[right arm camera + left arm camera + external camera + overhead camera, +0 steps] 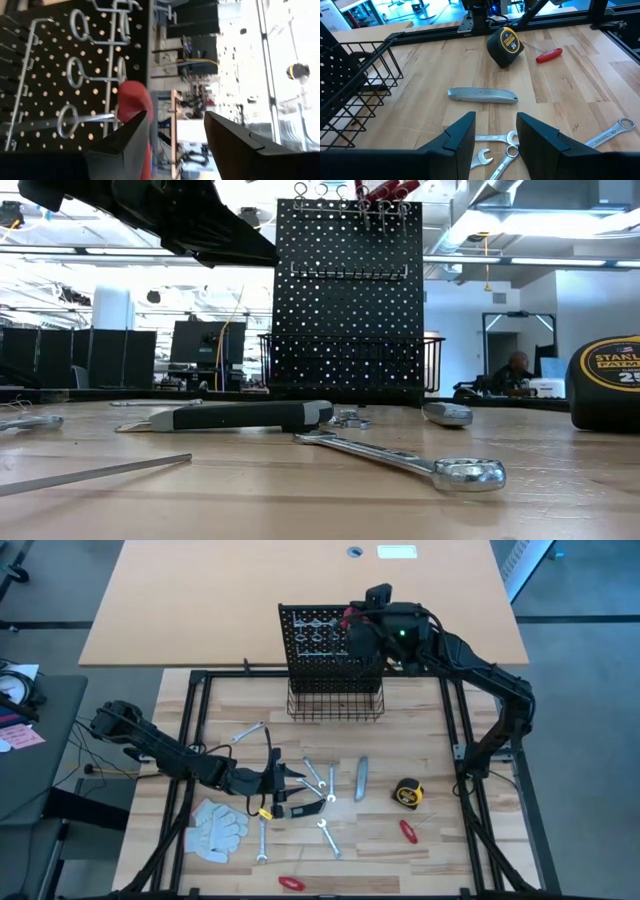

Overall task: Hang tools onto peg board
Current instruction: Hang the red allen wrench on the pegboard

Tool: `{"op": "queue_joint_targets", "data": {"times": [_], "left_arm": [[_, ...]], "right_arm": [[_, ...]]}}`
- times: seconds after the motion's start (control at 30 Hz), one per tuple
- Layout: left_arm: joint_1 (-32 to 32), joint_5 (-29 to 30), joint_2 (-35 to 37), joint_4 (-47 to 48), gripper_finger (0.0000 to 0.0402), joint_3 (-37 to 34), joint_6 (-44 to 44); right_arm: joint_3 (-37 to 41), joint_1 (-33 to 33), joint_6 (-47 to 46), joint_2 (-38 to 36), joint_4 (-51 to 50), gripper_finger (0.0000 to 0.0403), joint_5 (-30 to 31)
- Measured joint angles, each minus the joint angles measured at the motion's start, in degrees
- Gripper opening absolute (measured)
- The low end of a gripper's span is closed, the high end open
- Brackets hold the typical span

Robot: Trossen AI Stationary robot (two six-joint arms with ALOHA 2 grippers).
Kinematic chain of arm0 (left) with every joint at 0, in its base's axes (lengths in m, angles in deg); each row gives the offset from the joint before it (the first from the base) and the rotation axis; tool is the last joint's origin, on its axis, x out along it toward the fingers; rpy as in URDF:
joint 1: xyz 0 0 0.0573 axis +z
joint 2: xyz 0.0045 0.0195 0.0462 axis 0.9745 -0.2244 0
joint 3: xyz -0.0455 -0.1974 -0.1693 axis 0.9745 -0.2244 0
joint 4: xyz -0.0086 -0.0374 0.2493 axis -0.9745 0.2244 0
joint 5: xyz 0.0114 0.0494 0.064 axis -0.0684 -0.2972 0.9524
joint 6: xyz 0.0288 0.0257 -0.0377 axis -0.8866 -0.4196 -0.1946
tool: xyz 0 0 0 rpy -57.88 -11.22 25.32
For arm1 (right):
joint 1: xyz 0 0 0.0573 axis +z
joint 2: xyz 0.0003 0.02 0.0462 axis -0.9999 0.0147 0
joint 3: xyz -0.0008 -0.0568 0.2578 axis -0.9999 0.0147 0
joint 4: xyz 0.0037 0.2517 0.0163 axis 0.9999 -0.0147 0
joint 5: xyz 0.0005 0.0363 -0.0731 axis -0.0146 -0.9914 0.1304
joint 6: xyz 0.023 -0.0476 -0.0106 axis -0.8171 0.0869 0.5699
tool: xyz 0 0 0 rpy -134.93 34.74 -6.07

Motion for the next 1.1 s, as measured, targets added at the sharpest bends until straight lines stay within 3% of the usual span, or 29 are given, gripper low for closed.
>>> {"op": "queue_joint_targets", "data": {"times": [0.13, 0.33, 0.5, 0.73, 1.1], "left_arm": [[0.0, 0.0, 0.0, 0.06, 0.0138, 0.0, 0.0], [-0.02, 0.0, 0.0, 0.04, 0.0138, 0.0, 0.0], [0.0, 0.0, 0.0, -0.07, 0.0138, 0.0, 0.75], [-0.01, 0.02, 0.0, -0.05, 0.0138, 0.0, 1.4], [0.44, 0.09, 0.0, -0.16, 0.0138, 0.0, 0.92]], "right_arm": [[0.0, 2.56, -0.58, -0.86, 0.54, 0.0185, 4.28], [0.0, 6.59, -5.56, -2.55, 0.37, 0.0154, 5.3], [0.0, 6.68, -17.95, -3.04, -1.93, 0.0112, -6.91], [0.02, 1.17, -29.3, -1.7, -5.38, 0.006, -10.63], [-0.03, -2.12, -35.22, -1.27, -2.3, 0.001, -22.08]]}}
